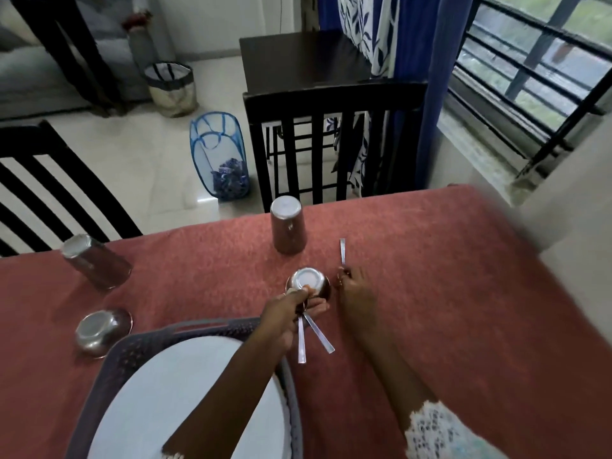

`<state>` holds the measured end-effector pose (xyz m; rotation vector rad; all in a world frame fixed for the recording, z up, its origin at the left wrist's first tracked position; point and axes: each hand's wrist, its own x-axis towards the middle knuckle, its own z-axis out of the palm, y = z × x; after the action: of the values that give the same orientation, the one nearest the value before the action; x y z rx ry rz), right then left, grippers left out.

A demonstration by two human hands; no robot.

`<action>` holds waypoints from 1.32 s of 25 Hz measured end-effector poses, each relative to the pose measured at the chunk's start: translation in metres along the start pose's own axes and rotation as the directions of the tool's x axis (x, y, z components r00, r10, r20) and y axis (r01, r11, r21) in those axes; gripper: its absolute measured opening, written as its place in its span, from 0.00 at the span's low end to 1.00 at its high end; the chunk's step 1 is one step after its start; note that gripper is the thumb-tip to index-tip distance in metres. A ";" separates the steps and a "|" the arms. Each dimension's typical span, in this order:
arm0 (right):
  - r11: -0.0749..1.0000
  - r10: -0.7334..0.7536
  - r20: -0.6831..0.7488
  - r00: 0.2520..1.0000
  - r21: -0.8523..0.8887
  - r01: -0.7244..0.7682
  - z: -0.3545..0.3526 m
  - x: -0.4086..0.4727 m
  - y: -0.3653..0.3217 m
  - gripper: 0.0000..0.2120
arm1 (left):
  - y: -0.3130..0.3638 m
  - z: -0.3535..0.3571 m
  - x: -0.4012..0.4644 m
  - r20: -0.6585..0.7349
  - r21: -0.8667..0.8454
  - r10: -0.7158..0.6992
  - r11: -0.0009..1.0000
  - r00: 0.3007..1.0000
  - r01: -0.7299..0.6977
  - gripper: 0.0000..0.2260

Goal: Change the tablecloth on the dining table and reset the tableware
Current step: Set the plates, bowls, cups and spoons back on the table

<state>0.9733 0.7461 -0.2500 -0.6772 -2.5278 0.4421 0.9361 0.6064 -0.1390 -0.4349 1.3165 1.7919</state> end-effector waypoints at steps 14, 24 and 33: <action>0.940 0.145 -0.062 0.987 0.319 -0.118 -0.029 0.034 -0.035 0.08 | 0.031 -0.019 0.007 -0.048 -0.006 0.094 0.995 0.994 -0.095 0.06; 0.763 -0.214 0.731 0.648 0.539 -0.357 -0.051 0.056 -0.209 0.05 | 0.104 -0.148 -0.037 0.044 0.123 0.112 0.986 0.993 -0.117 0.03; 0.759 -0.348 0.037 0.937 0.598 0.258 0.037 -0.010 -0.428 0.04 | 0.155 -0.370 -0.088 -0.476 -0.131 0.365 0.870 0.800 -0.475 0.13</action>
<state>0.7994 0.3813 -0.1054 0.0113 -2.3622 1.1209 0.7914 0.2221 -0.1262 -0.7649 1.5995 2.3470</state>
